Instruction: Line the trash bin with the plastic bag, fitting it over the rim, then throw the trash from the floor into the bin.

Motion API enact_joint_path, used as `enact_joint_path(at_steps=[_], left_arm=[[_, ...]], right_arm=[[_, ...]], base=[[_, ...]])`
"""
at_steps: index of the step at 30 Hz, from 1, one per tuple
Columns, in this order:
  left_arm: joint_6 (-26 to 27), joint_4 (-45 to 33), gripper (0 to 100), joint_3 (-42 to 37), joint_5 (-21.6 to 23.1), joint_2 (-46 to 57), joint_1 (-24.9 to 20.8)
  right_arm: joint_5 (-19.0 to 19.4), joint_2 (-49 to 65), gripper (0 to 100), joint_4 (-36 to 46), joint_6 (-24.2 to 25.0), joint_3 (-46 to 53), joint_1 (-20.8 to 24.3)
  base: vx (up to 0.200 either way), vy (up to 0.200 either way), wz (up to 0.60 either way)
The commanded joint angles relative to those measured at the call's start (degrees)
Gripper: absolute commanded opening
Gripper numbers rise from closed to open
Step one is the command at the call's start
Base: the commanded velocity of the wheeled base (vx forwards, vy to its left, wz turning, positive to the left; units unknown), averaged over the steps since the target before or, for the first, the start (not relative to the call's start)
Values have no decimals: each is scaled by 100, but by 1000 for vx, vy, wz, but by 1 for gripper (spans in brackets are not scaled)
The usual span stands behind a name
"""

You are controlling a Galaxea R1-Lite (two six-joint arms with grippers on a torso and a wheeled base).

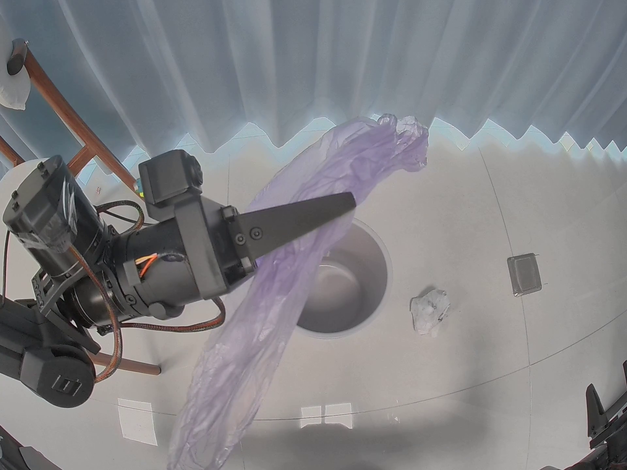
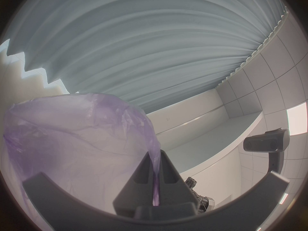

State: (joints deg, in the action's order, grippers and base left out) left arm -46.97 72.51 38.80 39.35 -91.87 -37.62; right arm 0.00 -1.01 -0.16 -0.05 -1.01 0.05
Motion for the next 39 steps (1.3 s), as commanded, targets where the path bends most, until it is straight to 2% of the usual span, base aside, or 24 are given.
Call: enact_joint_path(at_steps=[1, 5, 14, 18, 27, 39], left_arm=[[12, 9, 0, 57, 2, -94, 0], [56, 9, 0, 84, 2, -226, 71], [382, 97, 0, 251, 11, -938, 923], [408, 97, 0, 629, 11, -1255, 1081], [408, 70, 0, 1481, 29, -1738, 1037], [426, 202, 0, 1156, 11, -1676, 906]], right_arm=[[0, 92, 100, -2, -4, 101, 4], [0, 84, 100, -2, -4, 101, 4], [0, 84, 100, -2, -4, 101, 4], [0, 92, 100, -2, -4, 101, 4], [0, 84, 100, -2, -4, 101, 4], [0, 92, 100, -2, -4, 101, 4]], base=[[0, 0, 0], [0, 0, 0], [0, 0, 0], [0, 0, 0], [44, 0, 0], [200, 0, 0]])
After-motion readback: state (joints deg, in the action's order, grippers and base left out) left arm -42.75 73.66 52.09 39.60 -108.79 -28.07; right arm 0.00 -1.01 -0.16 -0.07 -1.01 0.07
